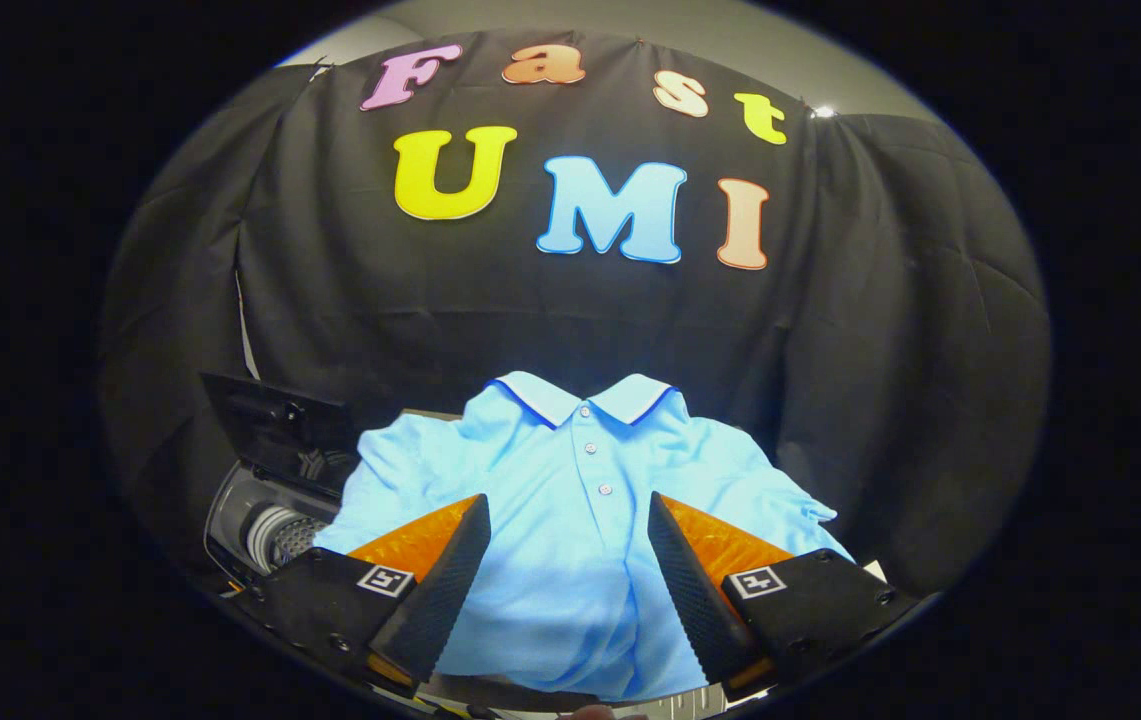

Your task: Put the clothes into the washing machine and then close the washing machine lid.

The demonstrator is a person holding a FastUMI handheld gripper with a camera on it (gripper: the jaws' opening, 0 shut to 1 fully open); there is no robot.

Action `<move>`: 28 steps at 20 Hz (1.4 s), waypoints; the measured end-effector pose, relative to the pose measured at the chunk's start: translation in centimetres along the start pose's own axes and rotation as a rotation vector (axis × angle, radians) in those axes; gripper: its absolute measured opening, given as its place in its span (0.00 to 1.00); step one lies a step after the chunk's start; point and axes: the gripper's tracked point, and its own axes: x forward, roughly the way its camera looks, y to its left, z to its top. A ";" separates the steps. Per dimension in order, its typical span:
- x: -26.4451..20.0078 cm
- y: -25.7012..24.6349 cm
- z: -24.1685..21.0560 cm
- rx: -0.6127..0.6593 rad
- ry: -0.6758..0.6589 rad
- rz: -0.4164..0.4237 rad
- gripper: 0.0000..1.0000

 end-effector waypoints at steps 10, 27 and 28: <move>4.6 -1.9 -3.6 0.051 0.141 0.036 0.98; 4.6 -0.1 -4.5 0.040 0.224 0.152 0.57; 4.5 0.0 -4.2 0.047 0.237 0.171 0.52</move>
